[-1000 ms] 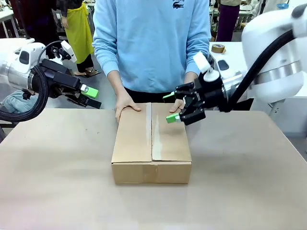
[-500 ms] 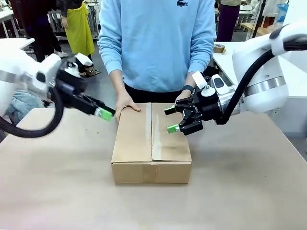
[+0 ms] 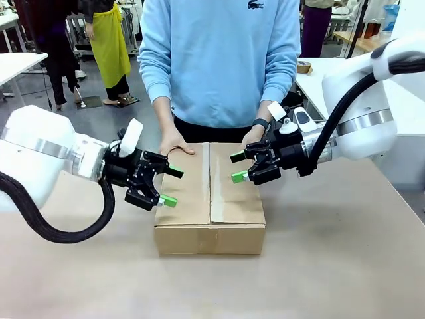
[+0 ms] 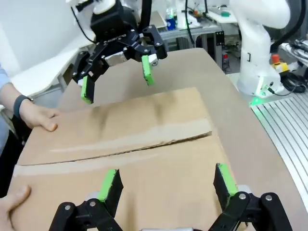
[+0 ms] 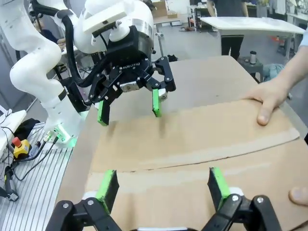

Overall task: Pack the gift set into the box.
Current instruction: Press and hold the closed box until the human finishes sealing it.

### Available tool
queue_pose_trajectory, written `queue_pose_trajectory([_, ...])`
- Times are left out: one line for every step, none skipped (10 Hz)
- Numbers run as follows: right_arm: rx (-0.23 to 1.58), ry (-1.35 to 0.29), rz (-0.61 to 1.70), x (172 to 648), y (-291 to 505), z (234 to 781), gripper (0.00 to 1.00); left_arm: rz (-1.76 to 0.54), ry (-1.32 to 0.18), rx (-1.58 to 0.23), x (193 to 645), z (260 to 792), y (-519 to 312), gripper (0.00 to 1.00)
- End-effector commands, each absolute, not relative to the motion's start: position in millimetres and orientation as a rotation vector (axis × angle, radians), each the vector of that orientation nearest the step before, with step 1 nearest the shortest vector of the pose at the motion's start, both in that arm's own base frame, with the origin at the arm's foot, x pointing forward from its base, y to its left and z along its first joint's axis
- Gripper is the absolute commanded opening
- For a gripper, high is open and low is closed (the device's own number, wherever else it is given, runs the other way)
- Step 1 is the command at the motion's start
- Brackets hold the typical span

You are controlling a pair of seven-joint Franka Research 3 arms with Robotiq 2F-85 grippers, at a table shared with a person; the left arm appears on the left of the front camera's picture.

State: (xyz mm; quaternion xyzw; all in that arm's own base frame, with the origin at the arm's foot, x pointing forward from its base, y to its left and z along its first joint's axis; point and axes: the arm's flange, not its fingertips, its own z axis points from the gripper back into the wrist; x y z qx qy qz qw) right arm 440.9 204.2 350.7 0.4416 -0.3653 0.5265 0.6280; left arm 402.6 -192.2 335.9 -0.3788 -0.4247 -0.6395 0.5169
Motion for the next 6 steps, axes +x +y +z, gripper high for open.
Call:
queue_pose_trajectory([1.023, -0.787, 1.186, 455.5, 208.7, 338.9, 1.00, -1.474, -1.065, -0.995, 419.4, 322.7, -194.6, 1.00])
queue_pose_trajectory([0.996, -0.825, 1.207, 456.8, 208.0, 332.8, 1.00, -1.423, -1.012, -1.029, 424.9, 315.6, -196.1, 1.00])
queue_pose_trajectory([0.969, -0.850, 1.289, 456.7, 208.7, 325.8, 1.00, -1.376, -0.979, -1.056, 430.1, 310.4, -194.6, 1.00])
queue_pose_trajectory([0.932, -0.869, 1.348, 456.1, 208.0, 317.2, 1.00, -1.341, -0.962, -1.067, 433.9, 307.0, -192.8, 1.00])
queue_pose_trajectory([0.859, -0.848, 1.385, 455.5, 207.7, 305.4, 1.00, -1.299, -0.942, -1.084, 439.0, 301.9, -190.7, 1.00])
queue_pose_trajectory([0.872, -0.815, 1.356, 459.5, 202.8, 296.1, 1.00, -1.286, -0.932, -1.082, 442.2, 297.4, -190.2, 1.00])
